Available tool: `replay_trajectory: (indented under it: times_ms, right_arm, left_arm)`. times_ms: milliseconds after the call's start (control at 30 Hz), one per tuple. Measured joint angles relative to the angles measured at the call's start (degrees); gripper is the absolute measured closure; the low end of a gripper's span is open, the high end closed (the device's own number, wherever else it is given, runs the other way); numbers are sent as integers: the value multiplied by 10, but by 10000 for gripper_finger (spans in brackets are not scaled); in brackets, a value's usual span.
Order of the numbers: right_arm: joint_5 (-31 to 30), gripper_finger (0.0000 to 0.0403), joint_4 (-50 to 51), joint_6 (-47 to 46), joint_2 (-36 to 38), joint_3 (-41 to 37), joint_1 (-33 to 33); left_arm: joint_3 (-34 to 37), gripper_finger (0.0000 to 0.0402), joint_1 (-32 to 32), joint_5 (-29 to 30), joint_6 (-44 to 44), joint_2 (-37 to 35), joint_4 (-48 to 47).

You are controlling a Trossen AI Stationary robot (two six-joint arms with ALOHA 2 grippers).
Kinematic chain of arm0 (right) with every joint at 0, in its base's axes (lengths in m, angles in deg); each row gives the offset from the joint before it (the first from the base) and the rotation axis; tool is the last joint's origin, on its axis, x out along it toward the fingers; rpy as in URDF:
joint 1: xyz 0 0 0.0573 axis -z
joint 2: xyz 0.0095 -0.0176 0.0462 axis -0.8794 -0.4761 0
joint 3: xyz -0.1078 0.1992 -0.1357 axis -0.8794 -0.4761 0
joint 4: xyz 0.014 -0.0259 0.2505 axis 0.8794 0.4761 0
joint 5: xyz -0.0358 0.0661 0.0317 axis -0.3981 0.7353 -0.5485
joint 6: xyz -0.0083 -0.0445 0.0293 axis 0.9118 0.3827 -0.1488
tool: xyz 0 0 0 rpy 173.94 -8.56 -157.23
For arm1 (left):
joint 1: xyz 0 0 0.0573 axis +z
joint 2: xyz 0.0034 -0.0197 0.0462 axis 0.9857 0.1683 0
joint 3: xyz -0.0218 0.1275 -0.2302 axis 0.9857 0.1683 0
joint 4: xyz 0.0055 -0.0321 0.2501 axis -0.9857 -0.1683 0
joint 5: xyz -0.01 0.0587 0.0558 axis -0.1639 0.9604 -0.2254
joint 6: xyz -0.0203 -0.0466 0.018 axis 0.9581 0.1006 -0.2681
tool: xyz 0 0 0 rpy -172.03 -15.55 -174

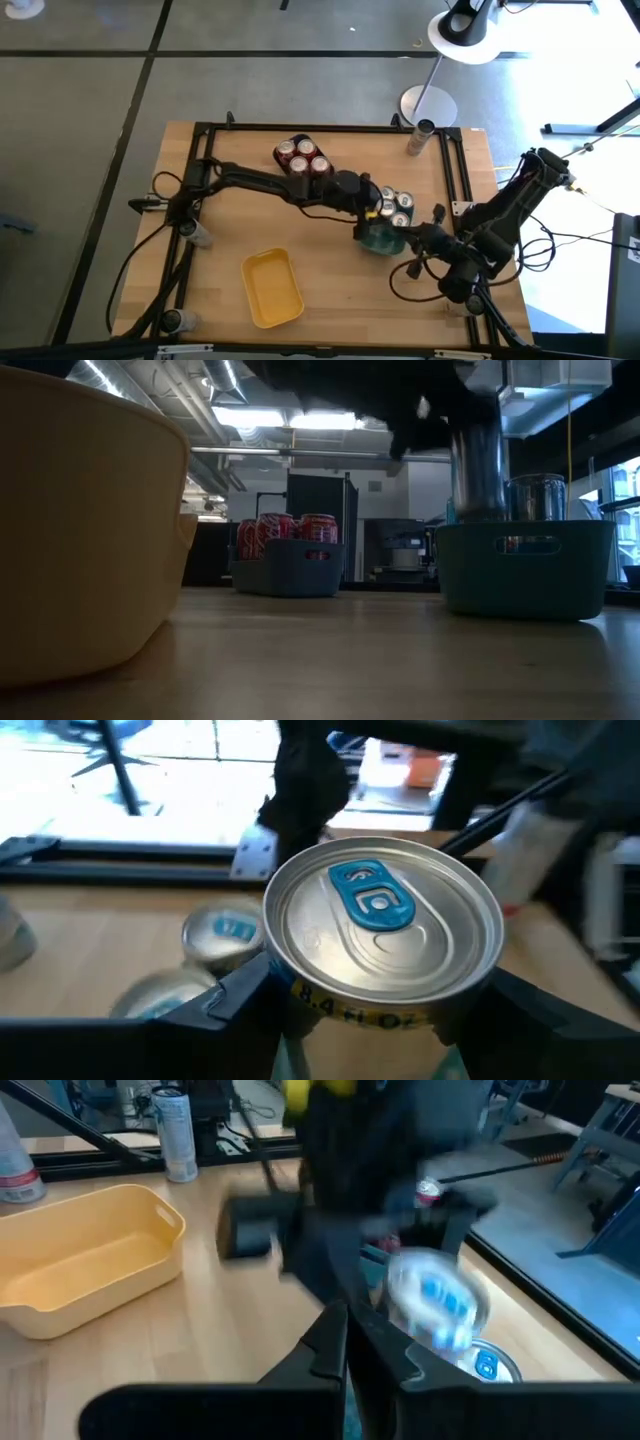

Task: Sort soda cans
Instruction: Put the blue soda can into the green bin

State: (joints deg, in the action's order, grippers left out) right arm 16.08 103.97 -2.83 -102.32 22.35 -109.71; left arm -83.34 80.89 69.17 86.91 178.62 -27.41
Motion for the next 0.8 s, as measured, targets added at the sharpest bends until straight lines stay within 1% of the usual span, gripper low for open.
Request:
replay_trajectory:
  times_ms: [133,200,333,500,667,800]
  right_arm:
    - [-3,391,3,-4,0,0,-2]
    - [-7,391,4,-5,-1,0,-2]
    - [-11,391,4,-5,0,-3,-2]
    - [-12,391,4,-6,-3,-7,-2]
    - [-12,391,6,-6,-9,-7,-2]
    - [-12,391,6,-6,-12,-7,-2]
  left_arm:
    - [2,179,-5,66,-29,32,9]
    - [2,179,-7,83,-41,44,29]
    - [1,179,-7,87,-43,69,69]
    - [1,179,-7,98,-26,85,65]
    - [1,178,-6,102,-27,93,60]
    - [2,178,-6,105,-7,106,58]
